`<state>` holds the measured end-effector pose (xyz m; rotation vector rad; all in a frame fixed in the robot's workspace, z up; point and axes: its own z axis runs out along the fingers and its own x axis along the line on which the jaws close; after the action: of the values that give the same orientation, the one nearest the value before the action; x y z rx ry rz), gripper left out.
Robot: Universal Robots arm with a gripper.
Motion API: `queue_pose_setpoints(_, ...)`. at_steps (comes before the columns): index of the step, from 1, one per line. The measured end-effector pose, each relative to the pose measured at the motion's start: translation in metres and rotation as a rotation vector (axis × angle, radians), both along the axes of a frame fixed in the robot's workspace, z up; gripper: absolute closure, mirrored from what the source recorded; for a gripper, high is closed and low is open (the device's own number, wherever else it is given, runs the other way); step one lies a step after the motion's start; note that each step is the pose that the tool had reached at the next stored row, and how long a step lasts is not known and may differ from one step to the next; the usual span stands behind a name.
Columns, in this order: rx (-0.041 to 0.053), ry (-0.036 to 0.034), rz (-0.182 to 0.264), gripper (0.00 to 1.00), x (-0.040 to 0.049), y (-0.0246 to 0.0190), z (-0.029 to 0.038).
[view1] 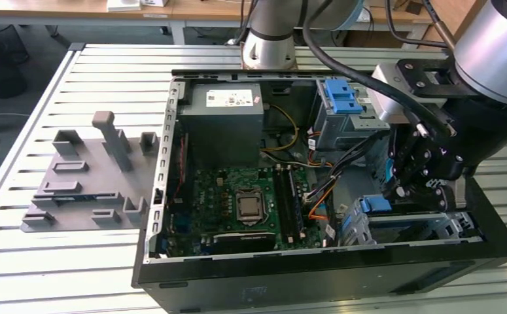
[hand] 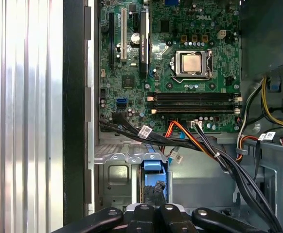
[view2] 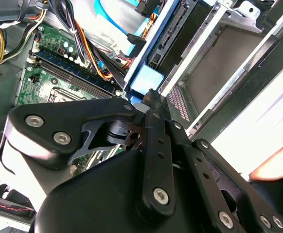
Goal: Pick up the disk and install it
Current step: 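Insert the first disk wire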
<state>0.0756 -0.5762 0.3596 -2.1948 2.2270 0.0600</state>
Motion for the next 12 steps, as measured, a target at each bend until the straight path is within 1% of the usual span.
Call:
queue_pose_setpoints(2, 0.0, 0.0, 0.0, 0.89, 0.0026, -0.0001, 0.0)
queue_pose_setpoints(6, -0.0002, 0.0003, 0.0, 0.89, 0.0123, 0.0, 0.0001)
queue_pose_setpoints(12, -0.0001, 0.0026, 0.0, 0.89, 0.0391, 0.0, -0.0002)
